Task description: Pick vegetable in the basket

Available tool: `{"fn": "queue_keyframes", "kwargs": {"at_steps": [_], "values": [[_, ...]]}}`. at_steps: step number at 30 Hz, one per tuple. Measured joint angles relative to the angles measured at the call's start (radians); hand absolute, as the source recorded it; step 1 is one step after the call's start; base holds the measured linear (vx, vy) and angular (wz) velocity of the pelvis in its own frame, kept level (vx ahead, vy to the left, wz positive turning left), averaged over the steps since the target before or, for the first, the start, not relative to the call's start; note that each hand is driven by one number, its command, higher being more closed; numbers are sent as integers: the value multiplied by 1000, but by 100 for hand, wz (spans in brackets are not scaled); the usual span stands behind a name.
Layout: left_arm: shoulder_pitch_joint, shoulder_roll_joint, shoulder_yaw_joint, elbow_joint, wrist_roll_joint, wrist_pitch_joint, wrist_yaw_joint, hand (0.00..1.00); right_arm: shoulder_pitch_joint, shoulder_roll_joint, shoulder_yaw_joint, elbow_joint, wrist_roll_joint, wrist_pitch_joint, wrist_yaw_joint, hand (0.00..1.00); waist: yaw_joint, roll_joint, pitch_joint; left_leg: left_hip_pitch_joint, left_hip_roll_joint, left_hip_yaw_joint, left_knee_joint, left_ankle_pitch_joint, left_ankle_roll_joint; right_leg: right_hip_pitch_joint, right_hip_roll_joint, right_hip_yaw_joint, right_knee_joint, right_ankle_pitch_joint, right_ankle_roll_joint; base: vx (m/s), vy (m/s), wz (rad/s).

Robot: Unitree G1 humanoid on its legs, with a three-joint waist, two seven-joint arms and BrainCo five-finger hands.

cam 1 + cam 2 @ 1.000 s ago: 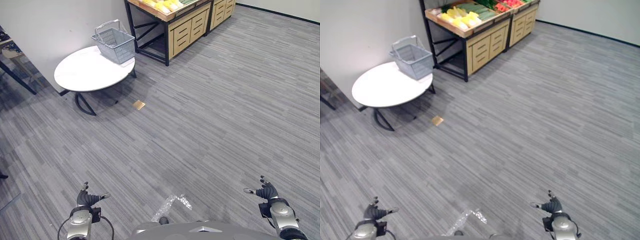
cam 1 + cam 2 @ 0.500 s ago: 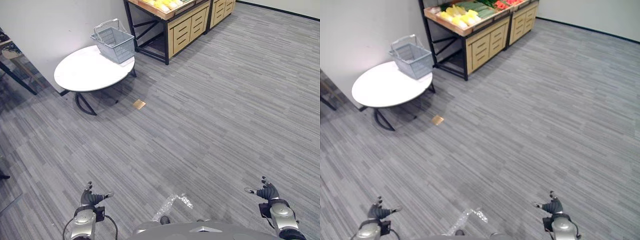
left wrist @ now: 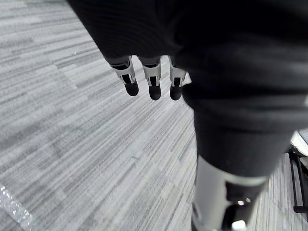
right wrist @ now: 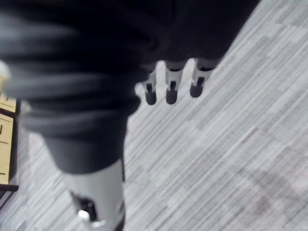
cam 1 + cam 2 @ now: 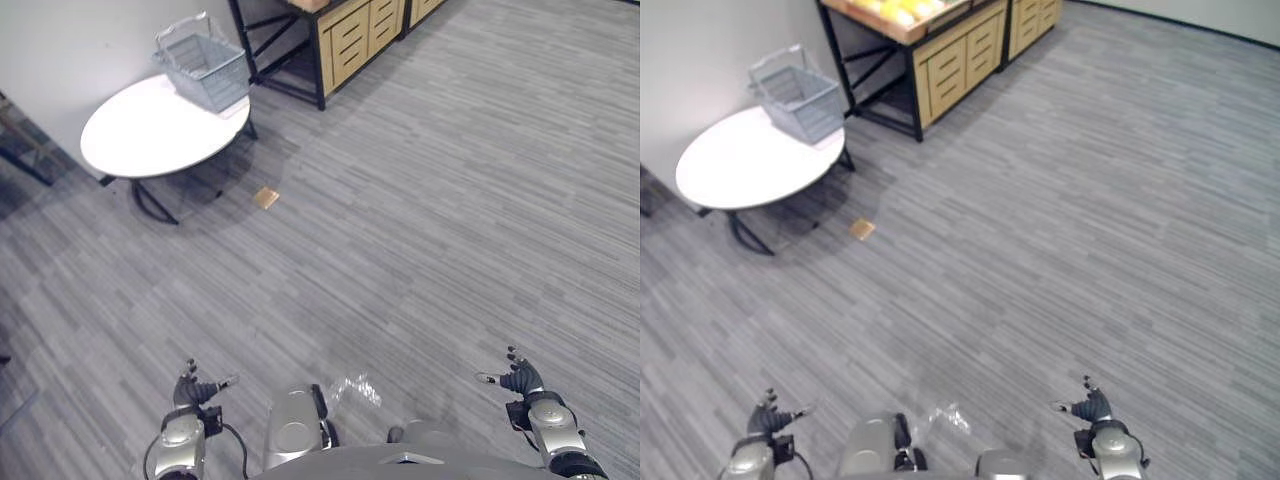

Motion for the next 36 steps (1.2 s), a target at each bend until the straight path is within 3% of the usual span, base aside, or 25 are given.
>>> {"fn": "queue_keyframes", "kwargs": {"at_steps": [2,3,4,5,8,9,10,11,12,13,16,17,18,20,21,22,23,24,25,27,28,29,31,35,36], "values": [[7,1,0,-9,-1,0,-1,0,-24,-43,0,1,1,-2,0,0,24,23,-9,-33,-14,49,-408,139,-4,47,-24,3,-97,12,27,420,202,-22],[6,2,0,-10,-1,0,-1,0,-24,-56,-2,3,0,-1,-2,0,32,32,-14,-43,-8,53,-446,151,-1,60,-23,7,-115,16,45,523,326,-32],[16,12,3,-5,-3,1,0,0,-21,-61,-1,20,0,-2,-4,0,51,29,-13,-43,-7,65,-422,245,39,94,-41,14,-121,-2,59,684,390,-19],[26,13,5,-6,-1,1,-3,0,-21,-56,5,25,-5,-2,-2,0,54,10,-26,-34,-45,41,-413,284,131,93,-74,12,-70,4,70,589,321,-2],[24,17,19,-19,0,1,-6,0,-27,-45,15,40,-23,-4,6,0,51,-52,-42,-1,-112,48,-387,217,160,32,-133,28,132,81,157,609,280,33],[33,19,37,-23,-1,1,-6,0,-31,-36,14,50,-23,-3,5,0,57,-76,-41,59,-129,49,-374,162,160,12,-140,53,265,172,214,666,258,13],[59,24,51,-27,-1,2,-6,0,-36,-11,18,47,-23,-4,1,0,54,-81,-45,141,-132,38,-386,115,153,-33,-127,81,433,331,269,661,247,6],[68,31,49,-27,-1,1,-6,0,-35,2,25,41,-23,-5,-1,0,51,-80,-45,182,-131,32,-400,95,149,-65,-120,86,528,396,278,705,218,7],[75,44,48,-28,-1,2,-7,0,-39,23,49,29,-23,-12,-3,0,49,-80,-48,253,-135,18,-427,63,141,-156,-116,70,731,381,272,550,135,13],[74,48,47,-28,-2,2,-7,0,-40,29,72,-2,-24,-12,-2,0,47,-75,-51,326,-141,1,-464,34,139,-241,-118,32,862,306,255,627,114,21],[67,51,10,-32,-2,2,-9,0,-13,28,73,-124,-49,-13,-11,0,1,-42,-52,467,-133,-88,-536,1,114,-432,-110,-68,853,125,147,584,-2,76],[61,52,8,-35,-1,2,-11,0,-7,27,68,-145,-64,-12,-12,0,-14,-39,-52,487,-127,-107,-543,-5,105,-464,-107,-75,791,107,145,578,-151,126],[39,57,0,-37,-1,2,-15,0,-5,21,55,-164,-74,-13,-14,0,-30,-33,-51,510,-111,-156,-547,-18,89,-508,-99,-77,594,102,127,583,-255,136],[-3,76,-10,-43,1,-3,-19,0,-2,12,32,-195,-110,-9,-16,0,-32,-35,-51,541,-72,-238,-555,-54,32,-531,-97,-41,86,228,122,632,-369,147],[-6,82,-10,-47,1,-3,-19,0,0,11,26,-207,-116,-9,-17,0,-32,-41,-51,558,-68,-257,-557,-70,10,-534,-104,-19,25,250,129,482,-337,120],[-8,89,-9,-47,2,-3,-19,0,8,6,13,-228,-132,-9,-17,0,-30,-47,-52,592,-62,-292,-554,-104,-17,-534,-110,11,14,291,157,532,-389,108],[-7,69,-10,-44,12,-2,-21,0,13,-23,10,-241,-147,-9,-18,0,-27,-22,-63,606,-20,-336,-516,-130,-28,-531,-83,27,106,378,158,537,-392,91],[-7,58,-10,-42,13,-2,-23,0,12,-35,9,-243,-153,-8,-18,0,-27,-8,-65,601,-8,-342,-497,-129,-26,-535,-72,23,136,356,137,747,-547,78],[6,37,-12,-44,21,-5,-31,0,-8,-69,11,-284,-181,-2,-18,0,-14,43,-63,534,25,-374,-354,-102,-9,-529,-59,-22,202,275,115,675,-503,65],[0,38,-12,-44,39,-4,-40,0,-30,-92,17,-341,-222,-1,-18,0,-15,59,-28,385,53,-389,-20,-2,-51,-480,-74,-69,257,201,82,580,-407,80],[-1,39,-38,-47,43,-4,-41,0,-48,-103,28,-358,-240,1,-20,0,-13,69,-5,284,92,-364,211,51,-70,-400,-75,-112,250,165,60,473,-260,68],[3,40,-63,-48,49,-4,-41,0,-71,-101,46,-377,-248,2,-33,0,-1,68,-2,208,129,-279,360,25,-32,-320,-75,-148,220,140,39,457,-229,56],[9,40,-92,-48,58,-4,-41,0,-105,-99,70,-429,-258,-4,-59,0,11,46,8,134,127,-143,378,2,-15,-226,-90,-184,150,132,42,408,-148,36],[25,38,-96,-65,81,-5,-44,0,-191,-141,91,-465,-265,-13,-86,0,30,34,9,62,66,108,-54,1,11,-96,-98,-258,0,139,72,469,1,40],[29,36,-96,-65,81,-5,-47,0,-217,-155,108,-463,-278,-12,-87,0,33,31,10,70,29,127,-229,57,24,-58,-107,-278,-25,131,94,399,125,30]]}}
